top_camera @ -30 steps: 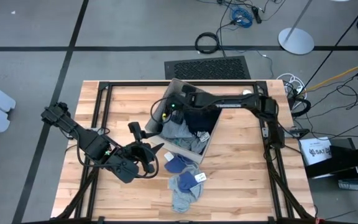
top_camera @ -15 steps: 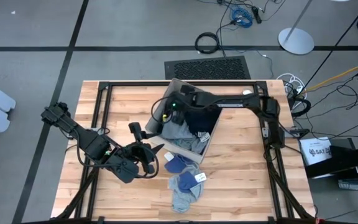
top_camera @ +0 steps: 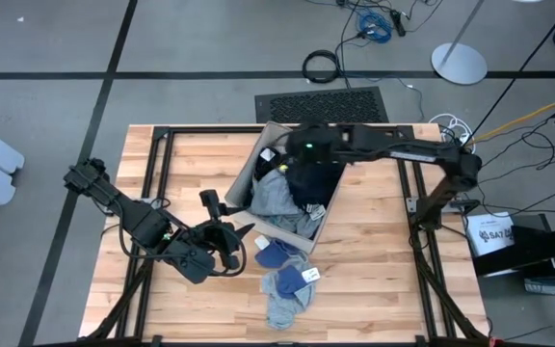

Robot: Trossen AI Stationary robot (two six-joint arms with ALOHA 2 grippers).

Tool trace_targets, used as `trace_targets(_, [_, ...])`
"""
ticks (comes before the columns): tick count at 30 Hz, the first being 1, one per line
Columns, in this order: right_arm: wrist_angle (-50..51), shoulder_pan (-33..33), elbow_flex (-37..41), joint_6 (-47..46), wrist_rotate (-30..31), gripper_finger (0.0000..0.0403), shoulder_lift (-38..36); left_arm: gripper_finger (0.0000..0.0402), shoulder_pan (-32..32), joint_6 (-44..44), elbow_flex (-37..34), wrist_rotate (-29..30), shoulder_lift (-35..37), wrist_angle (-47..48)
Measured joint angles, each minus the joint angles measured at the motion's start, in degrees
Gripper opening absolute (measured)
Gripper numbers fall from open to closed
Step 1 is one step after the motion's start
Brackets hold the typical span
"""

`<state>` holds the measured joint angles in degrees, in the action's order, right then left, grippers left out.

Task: Sort clothes
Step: Move the bin to the top of the table

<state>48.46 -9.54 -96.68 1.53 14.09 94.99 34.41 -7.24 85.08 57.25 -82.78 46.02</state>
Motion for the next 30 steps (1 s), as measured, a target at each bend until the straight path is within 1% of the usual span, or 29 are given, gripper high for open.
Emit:
trace_targets(5, [6.5,3.9,0.0,-2.3,-5.1,0.0,-5.7,0.0207,0.0,-0.4,0.0,-0.5,0.0,0.0])
trace_targets(9, [10.9,10.7,0.0,-5.6,-7.0,0.0,-8.0,0.0207,0.0,-1.4,-0.3,-4.6,0.0,0.8])
trace_targets(13, [9.2,19.9,3.5,-8.7,-6.9,0.0,-8.4,0.0207,0.0,-1.5,-0.4,-4.9,0.0,0.9])
trace_targets(15, [6.3,24.6,6.4,-9.9,-6.8,0.0,-8.4,0.0207,0.0,-1.5,-0.4,-4.9,0.0,0.9])
trace_targets(17, [1.3,28.4,9.9,-10.5,-6.6,0.0,-8.3,0.0207,0.0,-1.5,-0.4,-4.9,0.0,0.9])
trace_targets(20, [-5.8,32.9,14.6,-10.7,-4.2,0.0,-8.1,0.0207,-0.2,-1.5,-0.4,-4.9,0.0,0.8])
trace_targets(22, [-8.9,34.5,16.3,-11.1,-2.5,0.0,-8.1,0.0207,-0.3,-1.6,-0.4,-4.9,0.0,0.8])
trace_targets(24, [-9.6,35.5,17.1,-12.3,-0.8,0.0,-8.1,0.0207,-0.4,-1.9,-0.4,-4.9,0.0,0.8])
trace_targets(27, [-9.5,35.7,17.3,-14.6,4.1,0.0,-8.0,0.0207,-0.4,-2.2,-0.4,-4.9,0.0,0.7])
trace_targets(30, [-8.5,35.4,17.4,-16.0,4.8,0.0,-7.9,0.0207,-0.6,-2.9,-0.4,-4.8,0.0,0.8])
